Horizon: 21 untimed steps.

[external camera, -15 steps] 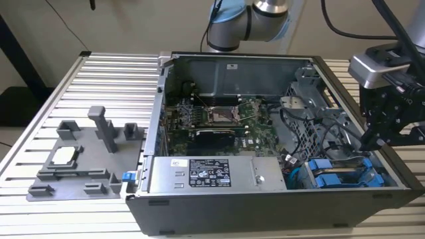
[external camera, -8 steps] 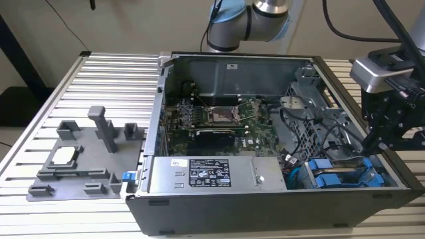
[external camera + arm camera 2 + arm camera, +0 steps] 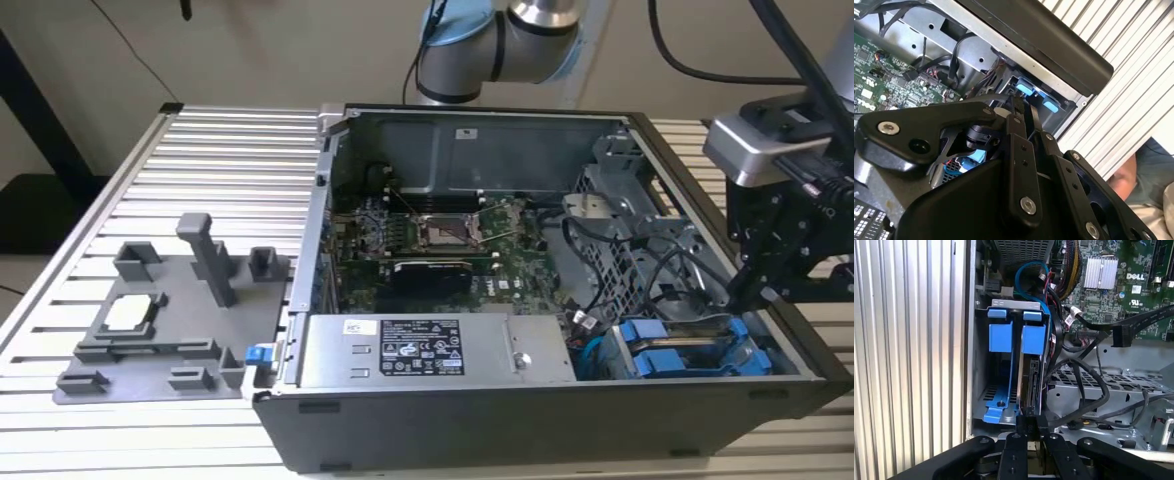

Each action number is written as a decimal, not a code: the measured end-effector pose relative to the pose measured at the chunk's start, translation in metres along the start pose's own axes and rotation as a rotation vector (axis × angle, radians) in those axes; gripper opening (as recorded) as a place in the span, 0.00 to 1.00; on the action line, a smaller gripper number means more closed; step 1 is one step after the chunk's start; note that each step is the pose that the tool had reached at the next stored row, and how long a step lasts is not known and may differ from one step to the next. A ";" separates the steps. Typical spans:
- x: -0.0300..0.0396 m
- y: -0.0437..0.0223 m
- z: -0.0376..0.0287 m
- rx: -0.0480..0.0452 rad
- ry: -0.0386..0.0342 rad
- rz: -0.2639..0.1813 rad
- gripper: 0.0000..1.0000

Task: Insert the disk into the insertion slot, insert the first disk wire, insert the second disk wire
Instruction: 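Insert the first disk wire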

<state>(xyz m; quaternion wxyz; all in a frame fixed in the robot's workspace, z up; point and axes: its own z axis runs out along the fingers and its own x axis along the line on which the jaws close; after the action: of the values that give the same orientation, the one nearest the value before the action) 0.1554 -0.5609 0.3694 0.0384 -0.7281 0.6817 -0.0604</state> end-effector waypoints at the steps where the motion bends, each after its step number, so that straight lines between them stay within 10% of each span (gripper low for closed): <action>1: 0.0002 0.0003 0.0003 0.0001 -0.0010 0.000 0.19; 21: -0.0019 0.0139 0.0158 0.0170 -0.0032 0.029 0.19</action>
<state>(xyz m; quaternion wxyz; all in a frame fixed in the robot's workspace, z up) 0.1438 -0.5603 0.3518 0.0465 -0.7180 0.6915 -0.0645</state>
